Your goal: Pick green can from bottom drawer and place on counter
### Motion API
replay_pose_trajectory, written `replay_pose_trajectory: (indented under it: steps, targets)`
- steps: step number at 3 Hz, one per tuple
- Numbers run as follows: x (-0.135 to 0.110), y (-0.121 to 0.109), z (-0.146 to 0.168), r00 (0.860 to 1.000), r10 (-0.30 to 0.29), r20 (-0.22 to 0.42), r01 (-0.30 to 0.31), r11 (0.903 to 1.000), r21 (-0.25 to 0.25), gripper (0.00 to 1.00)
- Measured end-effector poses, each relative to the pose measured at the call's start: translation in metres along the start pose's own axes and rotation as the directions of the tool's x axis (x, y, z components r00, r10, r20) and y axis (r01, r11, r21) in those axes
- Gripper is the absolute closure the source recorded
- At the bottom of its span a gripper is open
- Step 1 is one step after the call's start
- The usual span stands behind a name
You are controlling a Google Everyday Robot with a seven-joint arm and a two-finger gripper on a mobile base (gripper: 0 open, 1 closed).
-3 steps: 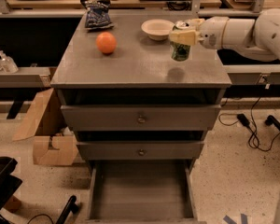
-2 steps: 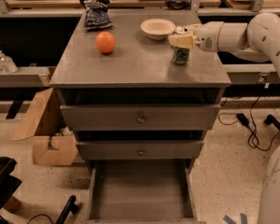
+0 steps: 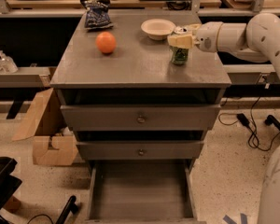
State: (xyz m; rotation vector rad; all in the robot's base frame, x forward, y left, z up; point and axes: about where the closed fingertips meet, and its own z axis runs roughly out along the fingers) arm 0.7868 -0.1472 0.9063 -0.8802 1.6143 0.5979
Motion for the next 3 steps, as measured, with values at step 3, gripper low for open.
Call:
replay_pose_trajectory:
  steps: [3]
  targets:
    - [0.0006, 0.0044, 0.0083, 1.0, 0.002, 0.0, -0.002, 0.9999, -0.013, 0.0]
